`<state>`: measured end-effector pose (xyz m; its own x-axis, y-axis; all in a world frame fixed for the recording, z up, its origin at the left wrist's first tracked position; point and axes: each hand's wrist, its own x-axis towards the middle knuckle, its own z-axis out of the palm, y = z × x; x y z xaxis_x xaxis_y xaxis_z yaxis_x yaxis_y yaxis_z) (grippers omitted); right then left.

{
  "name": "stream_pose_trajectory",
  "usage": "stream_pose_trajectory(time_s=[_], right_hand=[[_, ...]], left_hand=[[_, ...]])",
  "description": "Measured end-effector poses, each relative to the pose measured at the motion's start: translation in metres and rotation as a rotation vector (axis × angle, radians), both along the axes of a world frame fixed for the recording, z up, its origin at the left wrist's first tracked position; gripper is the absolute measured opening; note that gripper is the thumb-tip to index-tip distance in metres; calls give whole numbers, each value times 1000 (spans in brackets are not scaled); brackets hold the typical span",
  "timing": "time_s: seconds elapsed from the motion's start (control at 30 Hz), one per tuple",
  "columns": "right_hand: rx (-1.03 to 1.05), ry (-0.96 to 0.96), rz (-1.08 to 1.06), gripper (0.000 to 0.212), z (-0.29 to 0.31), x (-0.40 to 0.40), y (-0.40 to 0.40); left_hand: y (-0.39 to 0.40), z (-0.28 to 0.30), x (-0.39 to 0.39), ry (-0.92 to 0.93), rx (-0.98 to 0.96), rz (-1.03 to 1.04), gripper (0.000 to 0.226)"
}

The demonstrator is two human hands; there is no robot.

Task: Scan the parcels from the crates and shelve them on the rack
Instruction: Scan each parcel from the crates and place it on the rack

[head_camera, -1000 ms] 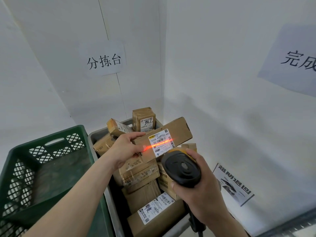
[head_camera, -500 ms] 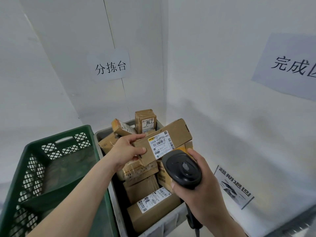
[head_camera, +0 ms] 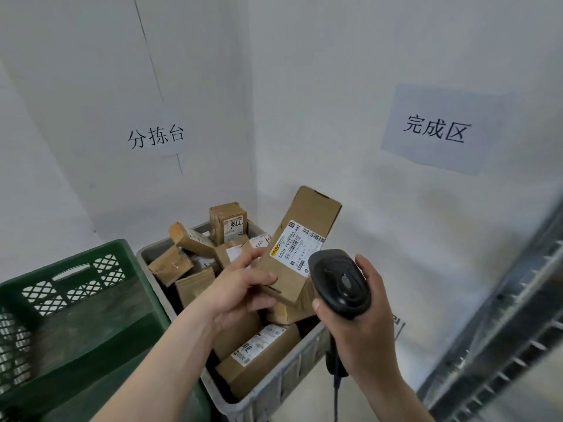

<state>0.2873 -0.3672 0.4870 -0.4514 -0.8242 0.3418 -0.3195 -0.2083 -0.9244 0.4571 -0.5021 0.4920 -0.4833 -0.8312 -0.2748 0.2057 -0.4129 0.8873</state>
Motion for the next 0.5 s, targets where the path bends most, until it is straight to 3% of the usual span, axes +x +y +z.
stream_pose_trajectory(time_s=[0.23, 0.5], right_hand=[[-90, -50, -261, 90, 1, 40, 58], [-85, -114, -530, 92, 10, 66, 137]], left_hand=[[47, 1, 2, 67, 5, -296, 69], [107, -2, -18, 97, -41, -543, 58]])
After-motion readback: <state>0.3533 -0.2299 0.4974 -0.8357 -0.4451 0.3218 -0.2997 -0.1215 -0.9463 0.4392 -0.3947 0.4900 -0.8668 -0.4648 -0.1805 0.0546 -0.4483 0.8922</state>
